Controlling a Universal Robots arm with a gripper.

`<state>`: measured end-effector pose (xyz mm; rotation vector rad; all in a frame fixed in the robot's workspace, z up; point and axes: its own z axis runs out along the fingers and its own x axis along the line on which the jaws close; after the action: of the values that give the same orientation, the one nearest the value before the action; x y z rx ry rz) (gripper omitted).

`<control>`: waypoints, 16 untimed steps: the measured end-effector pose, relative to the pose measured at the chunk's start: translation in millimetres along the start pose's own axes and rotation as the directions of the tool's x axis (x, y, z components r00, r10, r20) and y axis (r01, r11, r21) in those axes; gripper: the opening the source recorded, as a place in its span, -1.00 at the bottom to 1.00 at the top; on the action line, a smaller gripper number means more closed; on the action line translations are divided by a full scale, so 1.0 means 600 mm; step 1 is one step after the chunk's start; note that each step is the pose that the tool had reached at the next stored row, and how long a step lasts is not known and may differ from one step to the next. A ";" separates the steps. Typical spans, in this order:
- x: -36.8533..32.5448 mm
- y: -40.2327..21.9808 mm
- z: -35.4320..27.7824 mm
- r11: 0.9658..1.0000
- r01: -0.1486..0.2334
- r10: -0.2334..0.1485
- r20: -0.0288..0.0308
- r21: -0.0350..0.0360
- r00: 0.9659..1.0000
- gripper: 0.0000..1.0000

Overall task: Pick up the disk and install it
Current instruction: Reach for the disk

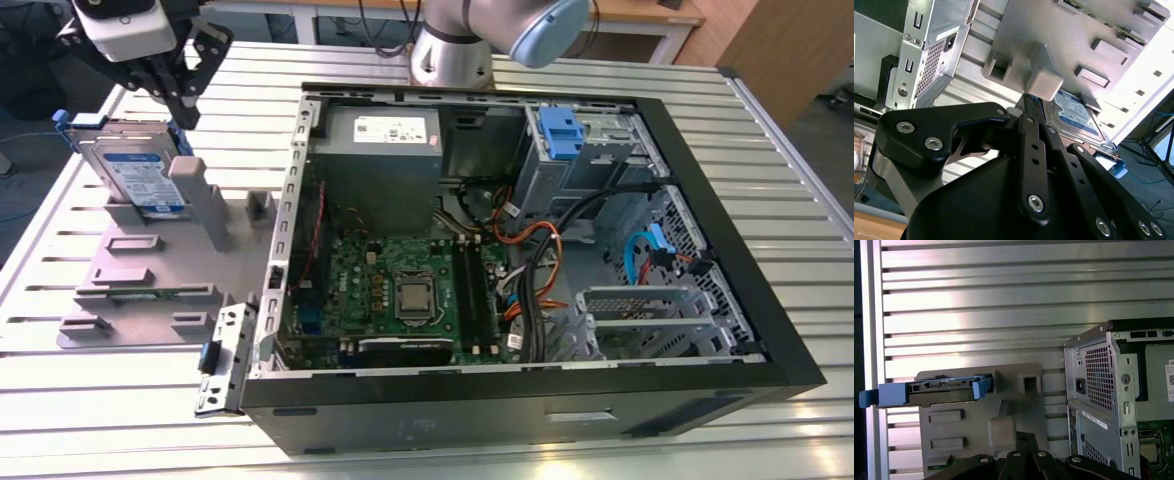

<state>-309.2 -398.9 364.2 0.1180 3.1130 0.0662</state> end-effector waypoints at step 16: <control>0.009 -0.001 0.015 1.000 0.000 0.000 0.000 0.000 1.000 -0.79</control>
<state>-314.2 -398.9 355.2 0.1180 3.1129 0.0663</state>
